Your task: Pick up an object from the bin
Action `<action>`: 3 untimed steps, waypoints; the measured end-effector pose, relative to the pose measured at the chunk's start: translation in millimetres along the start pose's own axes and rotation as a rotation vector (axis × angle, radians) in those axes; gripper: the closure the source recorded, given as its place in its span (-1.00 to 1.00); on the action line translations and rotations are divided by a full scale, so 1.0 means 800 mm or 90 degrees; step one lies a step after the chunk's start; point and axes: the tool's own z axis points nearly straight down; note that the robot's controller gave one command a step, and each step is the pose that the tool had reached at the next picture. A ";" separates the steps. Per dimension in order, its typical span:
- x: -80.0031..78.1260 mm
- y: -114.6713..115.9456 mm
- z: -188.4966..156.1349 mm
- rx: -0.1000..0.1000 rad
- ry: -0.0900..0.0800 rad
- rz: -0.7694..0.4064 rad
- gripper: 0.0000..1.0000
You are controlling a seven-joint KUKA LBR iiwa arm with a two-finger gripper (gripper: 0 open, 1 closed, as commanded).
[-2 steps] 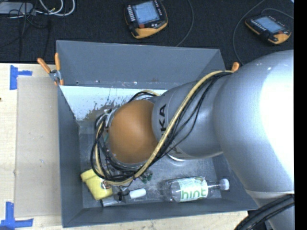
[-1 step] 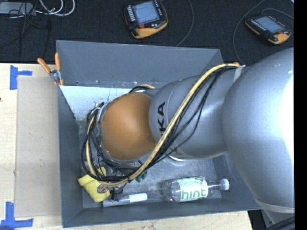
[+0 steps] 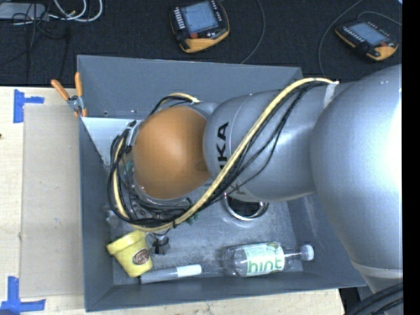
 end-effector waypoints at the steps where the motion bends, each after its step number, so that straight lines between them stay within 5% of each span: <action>1: 0.001 -0.002 -0.001 0.000 0.003 0.003 1.00; 2: 0.002 -0.014 0.024 0.005 0.002 0.056 1.00; 3: 0.044 -0.044 -0.063 0.005 0.002 -0.367 1.00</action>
Offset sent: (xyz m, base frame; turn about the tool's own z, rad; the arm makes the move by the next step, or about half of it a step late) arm 0.0000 0.0000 0.0000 0.0000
